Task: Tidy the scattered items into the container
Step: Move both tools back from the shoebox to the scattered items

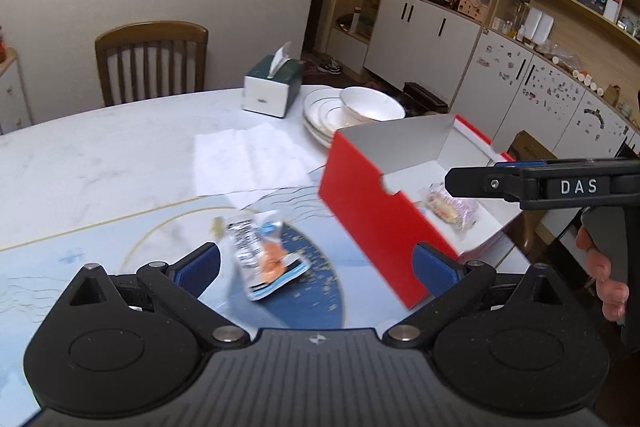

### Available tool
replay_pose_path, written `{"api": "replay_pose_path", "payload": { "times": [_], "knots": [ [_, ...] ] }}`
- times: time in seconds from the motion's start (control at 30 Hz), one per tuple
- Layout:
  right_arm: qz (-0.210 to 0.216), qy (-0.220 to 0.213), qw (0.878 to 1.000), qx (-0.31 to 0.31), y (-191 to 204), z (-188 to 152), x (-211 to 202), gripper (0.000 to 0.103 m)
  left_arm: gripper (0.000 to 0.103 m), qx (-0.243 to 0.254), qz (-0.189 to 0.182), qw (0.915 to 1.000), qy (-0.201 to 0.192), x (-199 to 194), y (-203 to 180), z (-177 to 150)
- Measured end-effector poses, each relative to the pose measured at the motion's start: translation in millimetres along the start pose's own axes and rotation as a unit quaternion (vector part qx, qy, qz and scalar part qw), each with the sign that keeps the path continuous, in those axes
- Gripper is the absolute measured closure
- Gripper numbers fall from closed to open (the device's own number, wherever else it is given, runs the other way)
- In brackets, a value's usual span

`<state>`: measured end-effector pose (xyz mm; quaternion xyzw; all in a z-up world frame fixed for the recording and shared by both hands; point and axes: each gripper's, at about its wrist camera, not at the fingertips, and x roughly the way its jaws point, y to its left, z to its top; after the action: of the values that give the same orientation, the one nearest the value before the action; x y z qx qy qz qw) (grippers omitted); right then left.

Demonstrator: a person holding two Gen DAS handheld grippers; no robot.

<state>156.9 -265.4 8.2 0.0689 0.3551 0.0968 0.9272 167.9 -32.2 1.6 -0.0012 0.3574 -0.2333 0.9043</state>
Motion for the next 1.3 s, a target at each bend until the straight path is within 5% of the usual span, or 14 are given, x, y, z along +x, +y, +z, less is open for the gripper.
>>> {"api": "replay_pose_path", "payload": {
  "times": [0.2, 0.4, 0.6, 0.87, 1.3],
  "knots": [
    [0.006, 0.005, 1.0, -0.022, 27.8, -9.1, 6.0, 0.011, 0.0, 0.028, 0.029, 0.9989, -0.024, -23.8, 18.3, -20.2],
    [0.013, 0.015, 0.999, -0.043, 53.6, -17.6, 16.0, 0.011, 0.0, -0.001, 0.03, 0.9995, -0.011, -33.9, 44.1, -37.8],
    [0.018, 0.037, 0.998, -0.056, 74.4, -33.1, 31.2, 0.011, 0.0, 0.023, 0.086, 0.9959, -0.02, -39.5, 62.8, -61.5],
    [0.018, 0.071, 0.996, -0.058, 92.3, -57.4, 53.5, 0.011, 0.0, 0.009, 0.112, 0.9936, 0.001, -39.6, 94.8, -88.1],
    [0.035, 0.106, 0.991, -0.078, 112.3, -74.6, 69.0, 0.011, 0.0, 0.016, 0.074, 0.9959, 0.049, -29.2, 102.4, -118.8]
  ]
}}
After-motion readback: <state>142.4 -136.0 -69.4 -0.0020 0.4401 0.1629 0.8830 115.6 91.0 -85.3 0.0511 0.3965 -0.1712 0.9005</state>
